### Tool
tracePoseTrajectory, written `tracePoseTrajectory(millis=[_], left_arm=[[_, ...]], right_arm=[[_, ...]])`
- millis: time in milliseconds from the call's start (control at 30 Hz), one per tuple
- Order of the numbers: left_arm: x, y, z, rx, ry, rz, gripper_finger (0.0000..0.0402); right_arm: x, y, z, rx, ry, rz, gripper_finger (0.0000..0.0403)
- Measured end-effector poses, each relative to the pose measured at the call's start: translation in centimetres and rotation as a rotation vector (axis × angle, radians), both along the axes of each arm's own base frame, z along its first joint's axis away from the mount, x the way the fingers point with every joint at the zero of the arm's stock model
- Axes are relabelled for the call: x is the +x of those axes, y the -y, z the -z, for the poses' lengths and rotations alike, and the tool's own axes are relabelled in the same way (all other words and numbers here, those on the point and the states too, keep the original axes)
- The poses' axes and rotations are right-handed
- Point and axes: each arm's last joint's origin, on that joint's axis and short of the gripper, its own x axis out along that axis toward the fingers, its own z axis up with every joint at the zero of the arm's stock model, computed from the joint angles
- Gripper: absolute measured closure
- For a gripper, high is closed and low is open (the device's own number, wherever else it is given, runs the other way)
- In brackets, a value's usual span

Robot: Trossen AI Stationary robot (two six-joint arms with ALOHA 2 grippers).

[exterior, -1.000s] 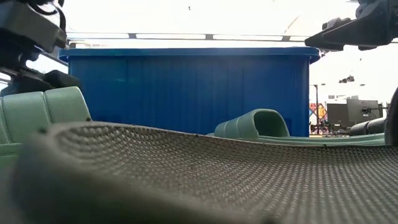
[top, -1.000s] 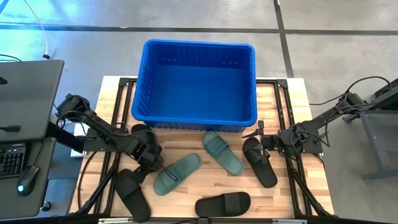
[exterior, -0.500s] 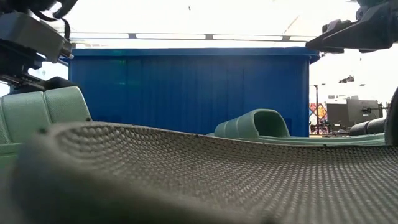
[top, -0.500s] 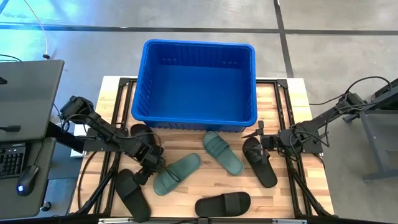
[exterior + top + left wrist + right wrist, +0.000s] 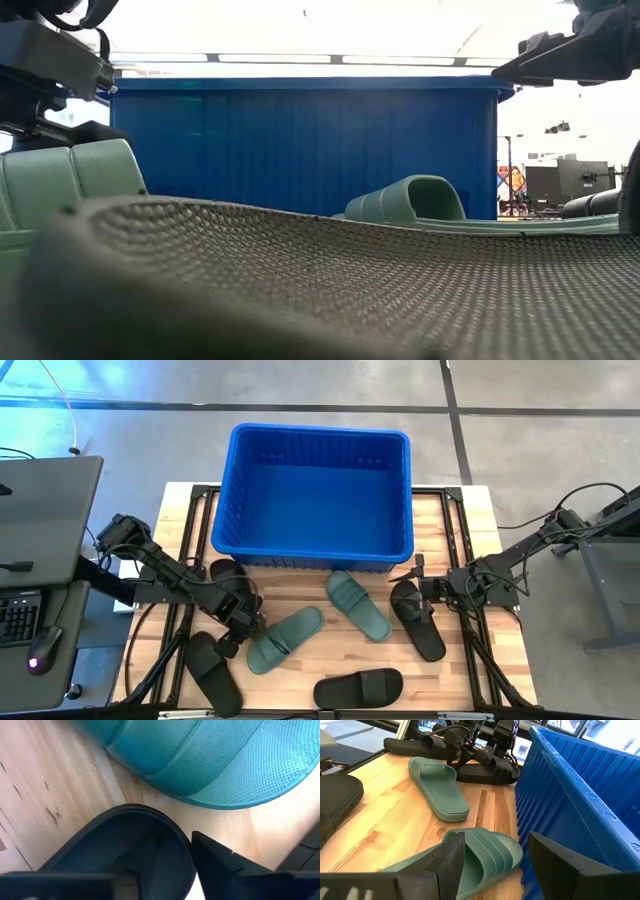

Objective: Pick and place slides into bin
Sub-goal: Put the black slide into the blue container

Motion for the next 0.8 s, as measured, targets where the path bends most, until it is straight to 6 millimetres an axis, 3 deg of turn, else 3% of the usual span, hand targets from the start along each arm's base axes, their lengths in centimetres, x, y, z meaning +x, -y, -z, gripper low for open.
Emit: tracePoseTrajectory(millis=[200,367,533,800], left_arm=[[0.1,0.1,-0.1,-0.008,0.008,0.001,0.0384],[0.5,0.2,-0.8,-0.022,-0.005,0.009,0.0392],[1.8,0.7,-4.4,0.063,-0.005,0.052,0.0398],[2.3,1.5,-11.2,0.178,-0.055,0.067,0.0400]], right_arm=[[0.0,0.0,0.0,0.000,0.000,0.000,0.0197],[0.0,0.0,0.0,0.000,0.000,0.000,0.0197],[0.0,0.0,0.0,-0.001,-0.003,0.000,0.0197],[0.0,0.0,0.0,-0.001,0.003,0.008,0.0196]])
